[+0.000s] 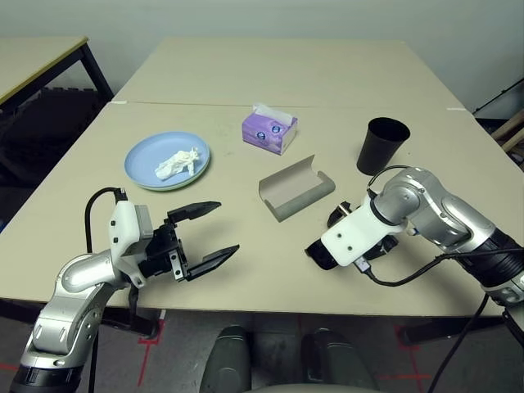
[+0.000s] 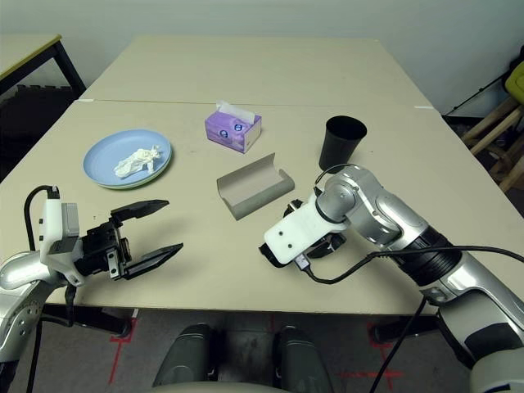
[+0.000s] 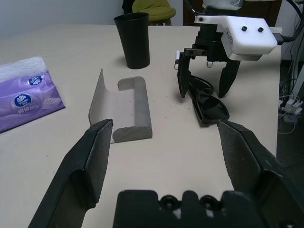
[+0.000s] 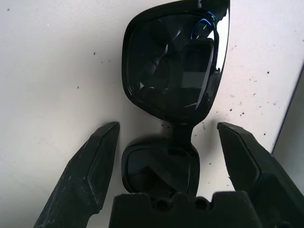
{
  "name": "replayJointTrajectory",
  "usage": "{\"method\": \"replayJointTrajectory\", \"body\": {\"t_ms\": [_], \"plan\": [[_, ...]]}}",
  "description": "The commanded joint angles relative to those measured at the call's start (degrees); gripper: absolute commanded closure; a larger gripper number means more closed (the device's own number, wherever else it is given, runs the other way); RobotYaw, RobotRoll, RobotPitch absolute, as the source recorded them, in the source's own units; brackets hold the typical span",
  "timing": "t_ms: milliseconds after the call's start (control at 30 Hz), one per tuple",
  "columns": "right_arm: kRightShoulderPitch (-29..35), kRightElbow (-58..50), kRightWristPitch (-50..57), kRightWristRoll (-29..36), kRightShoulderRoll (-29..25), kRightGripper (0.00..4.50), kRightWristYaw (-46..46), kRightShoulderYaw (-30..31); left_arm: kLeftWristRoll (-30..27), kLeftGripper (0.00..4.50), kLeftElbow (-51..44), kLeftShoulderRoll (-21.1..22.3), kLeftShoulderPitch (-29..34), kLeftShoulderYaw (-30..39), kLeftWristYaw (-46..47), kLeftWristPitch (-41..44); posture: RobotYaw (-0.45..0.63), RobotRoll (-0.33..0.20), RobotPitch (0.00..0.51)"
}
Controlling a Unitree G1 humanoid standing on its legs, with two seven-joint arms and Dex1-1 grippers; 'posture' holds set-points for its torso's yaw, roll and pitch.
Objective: Organize and tidy the items on the table.
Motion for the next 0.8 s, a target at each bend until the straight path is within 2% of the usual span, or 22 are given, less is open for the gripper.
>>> {"method": "replayJointTrajectory", "body": {"t_ms": [33, 167, 233, 300, 467, 533, 800], "plan": [[1.3, -0.6, 0.5, -0.8, 0.8, 0.0, -1.4, 0.6, 0.3, 0.03, -1.0, -0.2, -0.1, -0.7, 0.1, 0.4, 0.2, 0.0, 0.054], [1.3, -0.8, 0.7, -0.9, 0.9, 0.0, -1.6, 0.4, 0.3, 0.03, -1.0, -0.2, -0.1, -0.7, 0.2, 0.3, 0.2, 0.0, 0.049], [1.4, -0.8, 0.6, -1.1, 1.0, 0.37, -1.7, 0.3, 0.3, 0.0, -1.0, -0.2, -0.1, -0.8, 0.3, 0.4, 0.2, 0.0, 0.049], [1.5, -0.8, 0.4, -1.2, 1.0, 0.94, -2.0, 0.2, 0.3, 0.0, -1.1, -0.2, -0.1, -0.8, 0.3, 0.3, 0.2, 0.0, 0.049], [1.7, -1.3, 0.6, -0.6, 0.9, 2.8, -1.7, -0.1, 0.3, 0.0, -1.1, -0.2, 0.0, -0.8, 0.4, 0.3, 0.2, 0.0, 0.049], [1.7, -1.3, 0.7, -0.4, 1.1, 3.36, -1.9, -0.2, 0.3, 0.0, -1.2, -0.2, 0.1, -0.8, 0.4, 0.4, 0.2, 0.0, 0.049], [1.3, -1.3, 1.0, 0.0, 1.3, 3.41, -1.9, -0.7, 0.3, 0.0, -1.3, -0.2, 0.3, -1.0, 0.7, 0.5, 0.2, 0.0, 0.046]]}}
